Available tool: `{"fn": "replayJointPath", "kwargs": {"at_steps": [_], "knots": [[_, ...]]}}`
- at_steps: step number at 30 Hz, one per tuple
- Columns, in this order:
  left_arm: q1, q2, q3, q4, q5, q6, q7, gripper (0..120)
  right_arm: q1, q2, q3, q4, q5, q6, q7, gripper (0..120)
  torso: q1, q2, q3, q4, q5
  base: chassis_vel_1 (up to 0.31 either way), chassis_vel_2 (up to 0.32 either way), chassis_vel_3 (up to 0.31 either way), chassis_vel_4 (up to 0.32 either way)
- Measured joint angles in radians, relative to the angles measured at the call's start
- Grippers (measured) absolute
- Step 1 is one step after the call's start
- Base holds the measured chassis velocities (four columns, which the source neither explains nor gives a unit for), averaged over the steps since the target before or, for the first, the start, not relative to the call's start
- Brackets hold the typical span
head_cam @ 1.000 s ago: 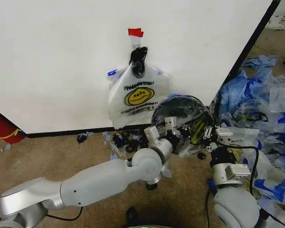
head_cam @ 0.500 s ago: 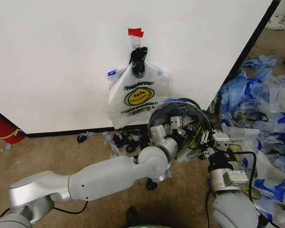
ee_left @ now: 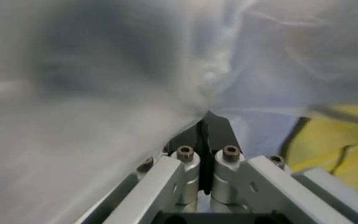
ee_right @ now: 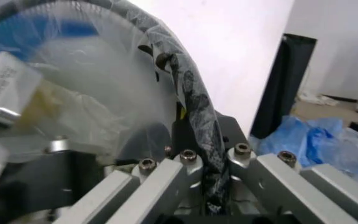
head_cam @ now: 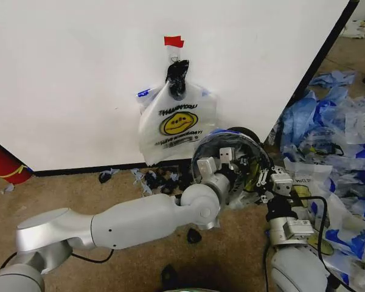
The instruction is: Pick up the garbage bag from the wall and place it over the trash bin.
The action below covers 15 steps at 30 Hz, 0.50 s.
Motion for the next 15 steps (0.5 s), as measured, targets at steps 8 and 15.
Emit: {"fn": "replayJointPath", "kwargs": {"at_steps": [8,15], "knots": [[-0.040,-0.028,0.021,0.012,-0.041,0.018,-0.074,0,-0.002,0.016,0.007,0.000,-0.001,-0.006,0.005,0,0.000,0.000,0.000,-0.0001,0.0001,0.000,0.000,0.000,0.000],[-0.052,-0.072,0.036,0.054,-0.041,0.023,-0.111,0,-0.009,0.017,0.010,0.010,-0.007,-0.006,0.004,0,0.000,0.000,0.000,0.0000,0.0001,0.000,0.000,0.000,0.000]]}}
